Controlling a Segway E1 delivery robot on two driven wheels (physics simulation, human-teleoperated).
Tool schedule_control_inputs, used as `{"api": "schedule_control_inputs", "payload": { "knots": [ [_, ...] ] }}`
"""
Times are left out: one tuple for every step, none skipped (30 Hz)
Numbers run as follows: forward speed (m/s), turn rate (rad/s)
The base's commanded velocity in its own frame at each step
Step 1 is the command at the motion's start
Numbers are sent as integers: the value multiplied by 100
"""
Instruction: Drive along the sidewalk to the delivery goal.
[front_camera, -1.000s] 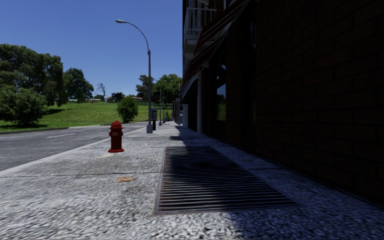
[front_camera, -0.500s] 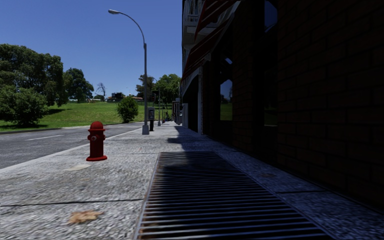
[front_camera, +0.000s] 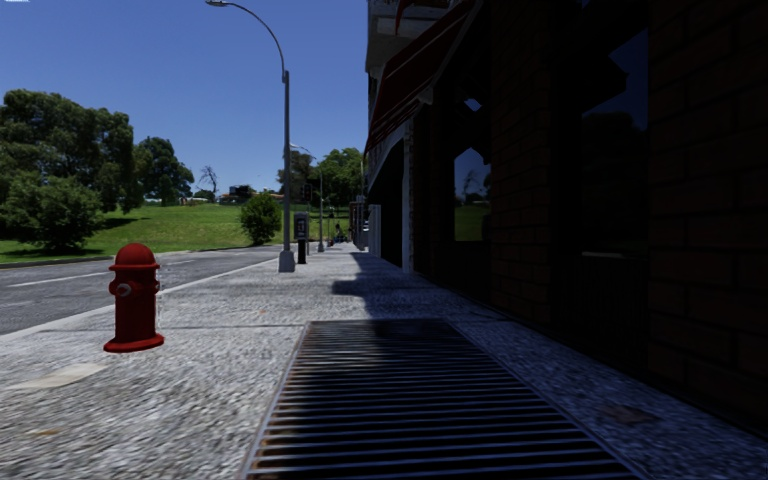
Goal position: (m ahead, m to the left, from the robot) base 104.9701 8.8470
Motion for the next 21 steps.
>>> {"api": "schedule_control_inputs", "payload": {
  "knots": [
    [200,22],
    [200,22],
    [200,22],
    [200,22],
    [200,22],
    [200,22],
    [200,22],
    [200,22],
    [200,22],
    [200,22],
    [200,22],
    [200,22],
    [200,22],
    [200,22],
    [200,22],
    [200,22],
    [200,22],
    [200,22],
    [200,22],
    [200,22],
    [200,22]
  ]
}}
